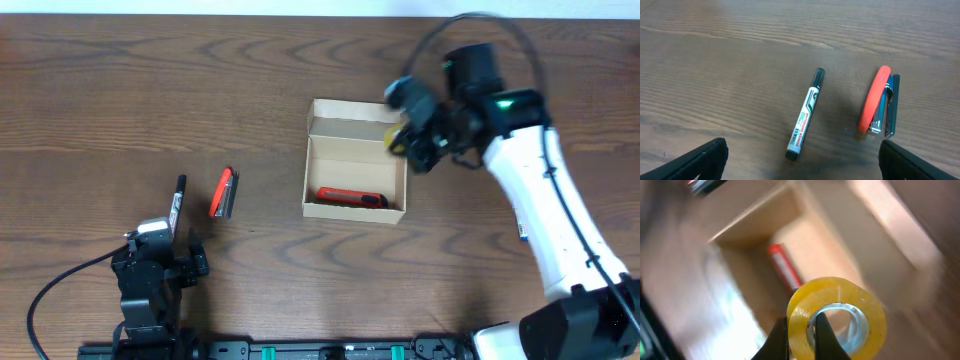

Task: Pack container
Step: 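Carry the tape roll into the box and release it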

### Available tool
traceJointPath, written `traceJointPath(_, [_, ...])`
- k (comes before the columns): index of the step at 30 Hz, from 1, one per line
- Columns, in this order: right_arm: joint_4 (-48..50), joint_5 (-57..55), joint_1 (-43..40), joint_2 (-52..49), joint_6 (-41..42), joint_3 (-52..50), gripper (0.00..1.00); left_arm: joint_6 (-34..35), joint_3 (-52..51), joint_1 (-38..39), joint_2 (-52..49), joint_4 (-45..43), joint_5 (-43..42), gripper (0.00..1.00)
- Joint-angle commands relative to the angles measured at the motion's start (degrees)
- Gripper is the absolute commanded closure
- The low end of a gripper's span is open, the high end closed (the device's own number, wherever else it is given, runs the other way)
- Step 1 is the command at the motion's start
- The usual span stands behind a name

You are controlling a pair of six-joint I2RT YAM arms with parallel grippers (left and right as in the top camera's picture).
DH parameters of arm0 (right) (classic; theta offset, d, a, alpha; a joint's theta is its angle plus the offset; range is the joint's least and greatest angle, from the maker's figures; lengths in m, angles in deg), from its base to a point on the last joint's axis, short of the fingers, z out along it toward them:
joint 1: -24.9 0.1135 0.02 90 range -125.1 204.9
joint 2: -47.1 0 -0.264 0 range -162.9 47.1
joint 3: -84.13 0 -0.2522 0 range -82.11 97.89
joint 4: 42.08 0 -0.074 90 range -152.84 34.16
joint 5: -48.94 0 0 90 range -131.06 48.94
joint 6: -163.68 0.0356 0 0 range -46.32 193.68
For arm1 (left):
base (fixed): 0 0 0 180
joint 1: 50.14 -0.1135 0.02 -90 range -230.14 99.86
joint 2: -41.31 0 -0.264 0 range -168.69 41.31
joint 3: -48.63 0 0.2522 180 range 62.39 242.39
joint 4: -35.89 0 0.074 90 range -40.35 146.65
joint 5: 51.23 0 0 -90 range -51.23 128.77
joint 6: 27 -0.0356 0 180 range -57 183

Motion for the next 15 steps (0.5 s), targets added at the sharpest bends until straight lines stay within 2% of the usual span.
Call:
traceJointPath(1, [-1.36, -5.57, 6.69, 0.00, -14.95, 1.81, 0.99, 0.66, 1.01, 0.17, -0.04, 0.00, -0.68, 0.05])
traceJointPath(6, [-1.27, -14.36, 12.74, -0.44, -23.08, 1.81, 0.99, 0.68, 1.01, 0.17, -0.04, 0.00, -1.38, 0.05])
traceJointPath(15, [-2.38, -14.78, 12.46, -9.33, -37.68, 1.77, 0.99, 0.66, 1.01, 0.17, -0.04, 0.09, -2.84, 0.05])
